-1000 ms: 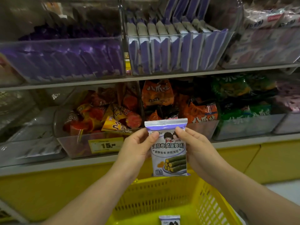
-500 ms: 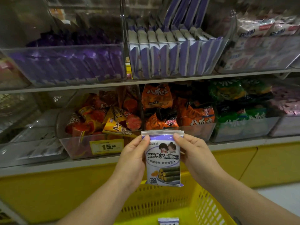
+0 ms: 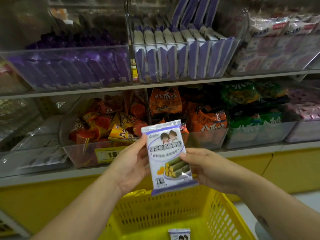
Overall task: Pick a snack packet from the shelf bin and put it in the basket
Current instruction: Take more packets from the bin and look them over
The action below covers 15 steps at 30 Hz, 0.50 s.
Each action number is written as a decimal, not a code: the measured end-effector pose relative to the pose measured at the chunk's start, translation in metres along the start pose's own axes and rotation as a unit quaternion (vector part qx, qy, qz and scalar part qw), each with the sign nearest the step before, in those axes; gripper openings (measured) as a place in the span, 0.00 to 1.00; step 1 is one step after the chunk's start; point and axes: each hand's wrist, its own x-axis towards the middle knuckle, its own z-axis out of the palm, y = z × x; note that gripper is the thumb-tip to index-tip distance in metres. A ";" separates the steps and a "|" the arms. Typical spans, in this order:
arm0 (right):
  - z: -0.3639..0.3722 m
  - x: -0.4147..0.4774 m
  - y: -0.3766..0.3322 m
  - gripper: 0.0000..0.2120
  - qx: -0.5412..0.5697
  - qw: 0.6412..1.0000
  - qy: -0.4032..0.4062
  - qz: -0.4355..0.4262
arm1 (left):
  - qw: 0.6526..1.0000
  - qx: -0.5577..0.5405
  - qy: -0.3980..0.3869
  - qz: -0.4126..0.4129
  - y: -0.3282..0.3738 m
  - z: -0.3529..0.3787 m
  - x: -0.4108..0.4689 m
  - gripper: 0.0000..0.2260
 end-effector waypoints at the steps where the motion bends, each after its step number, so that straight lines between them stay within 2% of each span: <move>1: -0.001 0.000 -0.001 0.19 0.040 0.999 0.008 0.000 | 0.998 0.032 -0.036 -0.030 0.002 -0.001 -0.004 0.21; 4: -0.007 0.003 -0.002 0.17 0.108 0.993 0.037 0.010 | 0.989 0.046 -0.122 -0.068 0.004 -0.002 -0.010 0.17; 10: -0.009 0.004 0.001 0.20 0.144 0.989 0.027 0.022 | 0.984 -0.001 -0.156 -0.081 0.002 0.000 -0.014 0.20; 12: -0.008 0.003 0.000 0.18 0.114 0.993 0.036 -0.001 | 0.993 0.024 -0.112 -0.028 0.000 0.005 -0.013 0.20; 15: -0.002 0.003 0.000 0.13 -0.023 0.990 0.108 -0.088 | 0.981 0.126 0.017 0.143 -0.003 0.012 -0.010 0.17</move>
